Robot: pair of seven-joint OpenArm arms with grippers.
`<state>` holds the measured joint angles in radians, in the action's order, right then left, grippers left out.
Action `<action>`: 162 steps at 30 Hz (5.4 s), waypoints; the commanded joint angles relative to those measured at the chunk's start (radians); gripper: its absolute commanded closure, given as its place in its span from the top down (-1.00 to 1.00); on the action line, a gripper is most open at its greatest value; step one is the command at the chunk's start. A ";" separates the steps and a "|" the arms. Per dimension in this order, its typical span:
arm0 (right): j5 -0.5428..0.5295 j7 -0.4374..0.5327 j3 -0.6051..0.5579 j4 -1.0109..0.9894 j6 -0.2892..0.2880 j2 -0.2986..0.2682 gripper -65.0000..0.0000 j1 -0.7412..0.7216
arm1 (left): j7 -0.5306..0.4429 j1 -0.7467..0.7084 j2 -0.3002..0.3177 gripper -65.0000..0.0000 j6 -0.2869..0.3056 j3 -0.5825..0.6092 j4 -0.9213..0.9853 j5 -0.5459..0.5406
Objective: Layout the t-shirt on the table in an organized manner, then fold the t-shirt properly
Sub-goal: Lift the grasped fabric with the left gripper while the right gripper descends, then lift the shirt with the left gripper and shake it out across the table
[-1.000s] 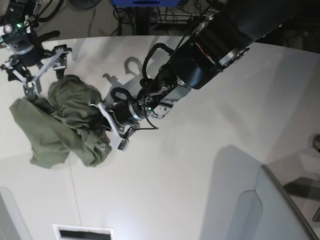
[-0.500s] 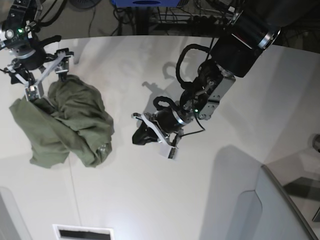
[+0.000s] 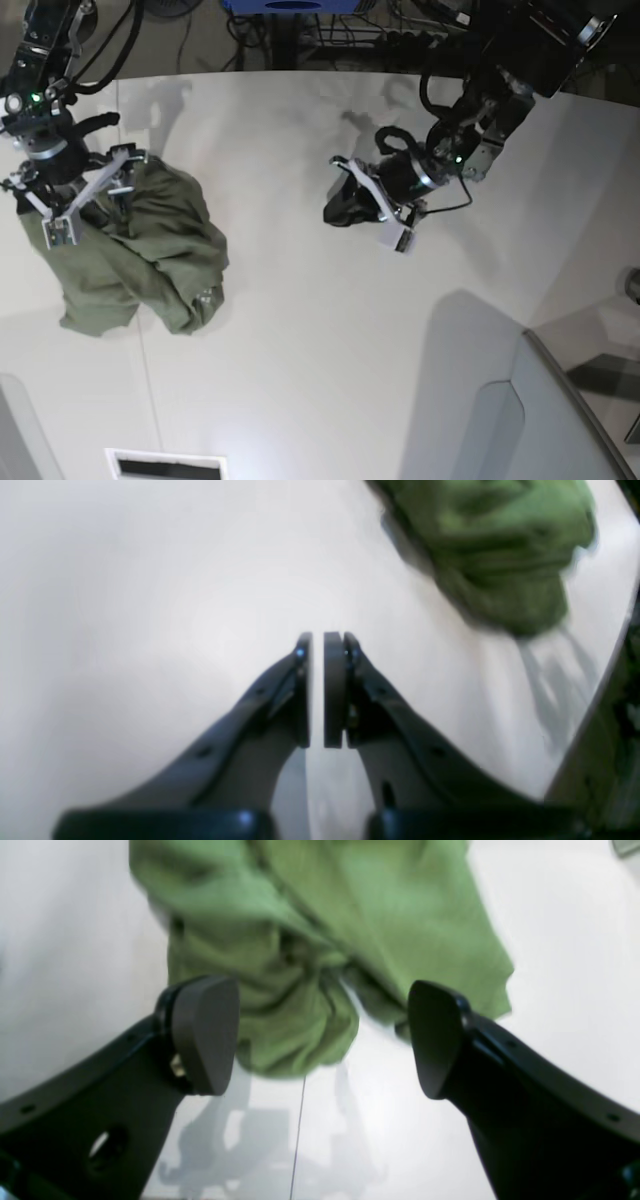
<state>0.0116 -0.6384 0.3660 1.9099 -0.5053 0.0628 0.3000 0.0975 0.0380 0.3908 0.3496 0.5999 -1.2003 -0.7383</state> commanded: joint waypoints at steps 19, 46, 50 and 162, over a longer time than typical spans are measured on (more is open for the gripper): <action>-0.008 0.022 0.035 -0.746 0.004 -0.168 -0.93 -0.479 | -0.020 -0.223 0.044 -1.00 0.015 -0.341 -0.114 -0.007; -0.009 0.018 -0.144 -0.562 0.003 -0.070 -0.94 -0.266 | -0.018 0.032 -0.192 0.09 0.019 -0.108 0.176 -0.010; -0.009 0.018 -0.144 -0.567 0.003 -0.070 -0.94 -0.267 | -0.018 0.024 -0.189 0.39 0.021 -0.084 0.139 -0.016; -0.012 -0.060 0.037 -0.284 -0.003 -0.037 -0.93 -0.066 | 0.026 0.794 -0.548 -1.00 -0.444 0.570 0.207 0.059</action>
<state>0.0097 -0.7124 0.4053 1.6104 -0.5053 0.0246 0.2398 0.1478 0.7876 -0.1558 -0.0704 1.1938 -0.9756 -0.6968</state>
